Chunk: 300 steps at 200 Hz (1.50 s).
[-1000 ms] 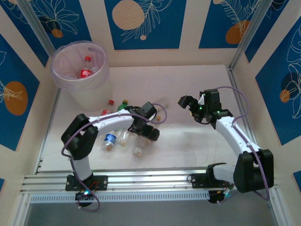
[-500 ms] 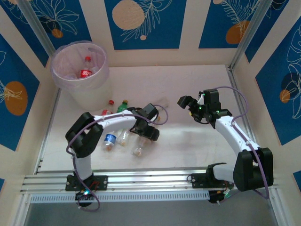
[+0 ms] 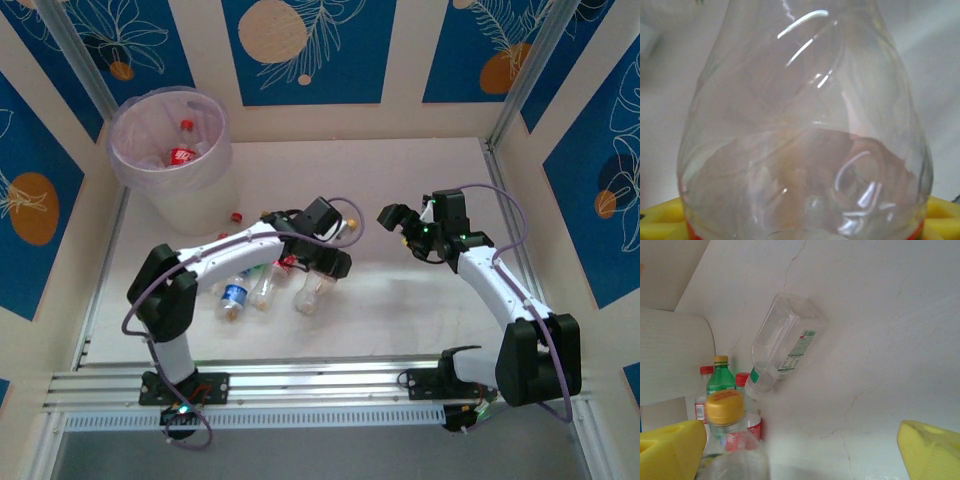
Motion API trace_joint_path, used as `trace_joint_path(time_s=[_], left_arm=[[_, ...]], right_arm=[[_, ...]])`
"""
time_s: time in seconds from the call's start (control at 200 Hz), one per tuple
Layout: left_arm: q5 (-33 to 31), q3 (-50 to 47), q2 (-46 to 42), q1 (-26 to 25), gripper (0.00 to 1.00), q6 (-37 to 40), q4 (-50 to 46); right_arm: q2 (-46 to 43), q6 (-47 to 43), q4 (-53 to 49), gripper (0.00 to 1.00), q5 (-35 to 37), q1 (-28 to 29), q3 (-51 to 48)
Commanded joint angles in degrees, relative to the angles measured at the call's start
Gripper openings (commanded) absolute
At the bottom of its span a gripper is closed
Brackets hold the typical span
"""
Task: Put the plastic bottles in the bin
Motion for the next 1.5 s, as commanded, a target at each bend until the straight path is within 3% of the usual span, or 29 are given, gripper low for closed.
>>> trace_joint_path(time_s=[0.0,0.345,0.605,0.765,0.95,1.115,1.291,1.496], left_arm=[[1.15,2.87,-2.58,-0.39,0.63,2.11,-3.13],[0.66,10.81,-5.7,2.61,0.59,6.26,-7.16],[2.11,20.22,-7.16,12.53,0.55,9.62,-7.17],[1.82,29.44,-7.25,21.32,0.51,13.67,-9.13],[-0.11,39.96,-6.86,32.37,0.33,13.69,-11.72],[-4.09,40.82,-9.45,38.19,0.17,13.69,-6.84],[0.18,42.01,-9.15,47.61,0.0,9.79,-1.74],[1.14,39.89,-6.34,54.13,0.0,9.38,6.63]], right_arm=[[-0.41,0.53,-0.05,0.98,-0.19,-0.16,1.06],[-0.67,1.3,0.63,0.98,-0.19,-0.27,0.26],[-0.58,1.6,0.9,0.97,-0.67,-0.29,-0.08],[-1.6,1.51,0.28,0.97,-0.35,-0.42,-0.69],[-2.34,1.42,-0.18,0.97,-0.1,-0.76,-1.55],[-1.94,1.68,0.04,0.97,-0.61,-1.06,-1.39],[-2.42,1.24,-0.71,0.97,-0.46,-1.1,-0.84],[-3.68,1.12,-1.38,0.97,-0.44,-1.7,-1.92]])
